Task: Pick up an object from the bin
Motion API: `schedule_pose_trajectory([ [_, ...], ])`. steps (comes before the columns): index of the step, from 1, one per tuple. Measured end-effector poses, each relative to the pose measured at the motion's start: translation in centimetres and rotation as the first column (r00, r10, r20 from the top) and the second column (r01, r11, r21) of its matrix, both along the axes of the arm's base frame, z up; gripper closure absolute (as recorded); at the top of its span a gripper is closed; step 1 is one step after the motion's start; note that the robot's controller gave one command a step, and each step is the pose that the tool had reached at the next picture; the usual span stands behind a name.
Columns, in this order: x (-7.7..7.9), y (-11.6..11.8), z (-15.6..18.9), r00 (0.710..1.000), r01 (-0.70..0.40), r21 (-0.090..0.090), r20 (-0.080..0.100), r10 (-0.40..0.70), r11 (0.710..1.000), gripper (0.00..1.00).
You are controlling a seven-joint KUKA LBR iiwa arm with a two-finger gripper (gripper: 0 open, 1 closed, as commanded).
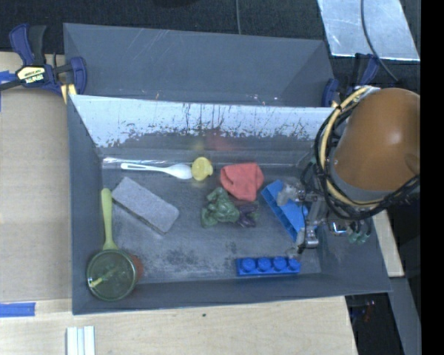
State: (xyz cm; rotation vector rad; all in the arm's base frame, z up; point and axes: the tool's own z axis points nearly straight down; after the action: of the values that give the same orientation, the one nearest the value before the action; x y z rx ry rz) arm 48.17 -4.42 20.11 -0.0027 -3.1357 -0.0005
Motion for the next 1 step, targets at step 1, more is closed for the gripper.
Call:
schedule_pose_trajectory([
  [1,0.18,0.02,0.43,1.000,-0.002,-0.001,0.009,0.002,1.000,0.00],
])
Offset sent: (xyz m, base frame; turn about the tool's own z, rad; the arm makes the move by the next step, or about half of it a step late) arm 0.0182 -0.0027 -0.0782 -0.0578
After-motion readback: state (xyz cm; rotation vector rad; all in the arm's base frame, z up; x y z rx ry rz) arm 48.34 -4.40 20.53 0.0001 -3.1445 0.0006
